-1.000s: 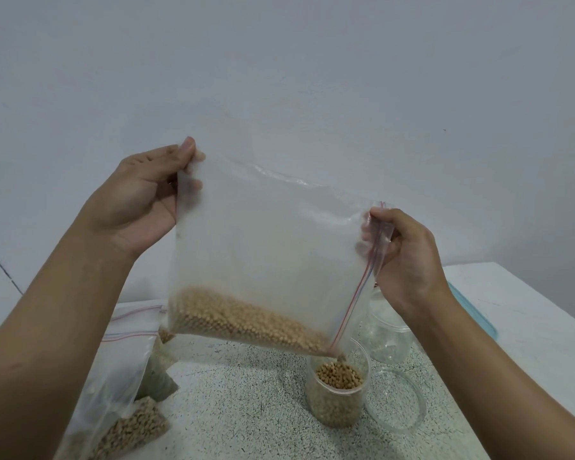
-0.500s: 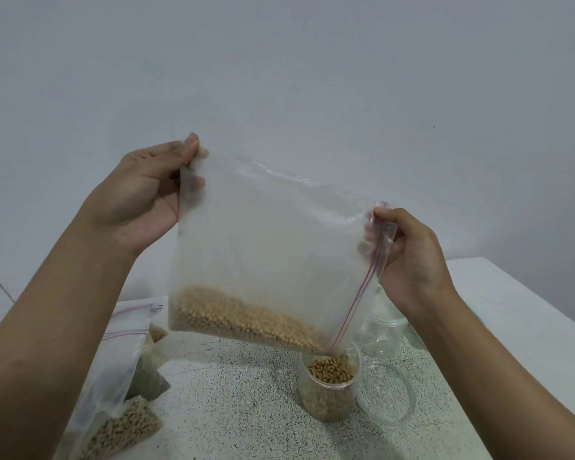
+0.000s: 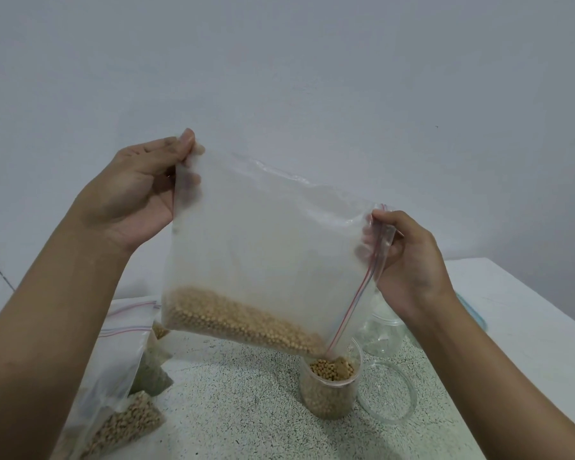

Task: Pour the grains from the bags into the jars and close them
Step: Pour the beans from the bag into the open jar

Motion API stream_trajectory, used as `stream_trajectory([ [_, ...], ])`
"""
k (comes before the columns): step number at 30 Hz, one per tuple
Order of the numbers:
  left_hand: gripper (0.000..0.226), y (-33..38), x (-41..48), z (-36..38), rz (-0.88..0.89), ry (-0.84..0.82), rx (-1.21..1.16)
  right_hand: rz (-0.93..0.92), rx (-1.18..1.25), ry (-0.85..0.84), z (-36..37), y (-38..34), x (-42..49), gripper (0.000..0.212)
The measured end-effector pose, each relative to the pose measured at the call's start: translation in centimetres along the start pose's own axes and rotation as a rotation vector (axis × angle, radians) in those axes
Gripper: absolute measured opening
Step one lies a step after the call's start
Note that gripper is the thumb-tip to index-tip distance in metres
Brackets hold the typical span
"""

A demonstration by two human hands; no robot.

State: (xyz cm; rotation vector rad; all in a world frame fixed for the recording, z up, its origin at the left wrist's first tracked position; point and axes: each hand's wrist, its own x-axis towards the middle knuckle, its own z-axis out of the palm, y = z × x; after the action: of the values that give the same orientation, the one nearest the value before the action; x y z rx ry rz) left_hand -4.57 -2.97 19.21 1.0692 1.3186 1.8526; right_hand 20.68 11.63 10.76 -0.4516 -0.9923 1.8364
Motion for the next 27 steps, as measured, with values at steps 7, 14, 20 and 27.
stream_trajectory([
  [7,0.026,0.3,-0.3,-0.2,0.008,0.01,0.008,0.004,0.05,-0.026,0.5,0.3,-0.2,0.035],
  [14,0.026,0.5,-0.3,-0.4,0.001,0.037,0.007,0.003,0.042,-0.008,0.9,0.5,-0.1,0.034],
  [20,0.026,0.3,0.2,-0.7,-0.01,0.026,0.003,-0.012,0.019,0.006,1.0,0.7,0.2,0.037],
  [27,0.029,0.2,0.7,-0.6,-0.014,0.023,-0.017,-0.017,0.015,0.016,1.1,0.7,0.8,0.036],
])
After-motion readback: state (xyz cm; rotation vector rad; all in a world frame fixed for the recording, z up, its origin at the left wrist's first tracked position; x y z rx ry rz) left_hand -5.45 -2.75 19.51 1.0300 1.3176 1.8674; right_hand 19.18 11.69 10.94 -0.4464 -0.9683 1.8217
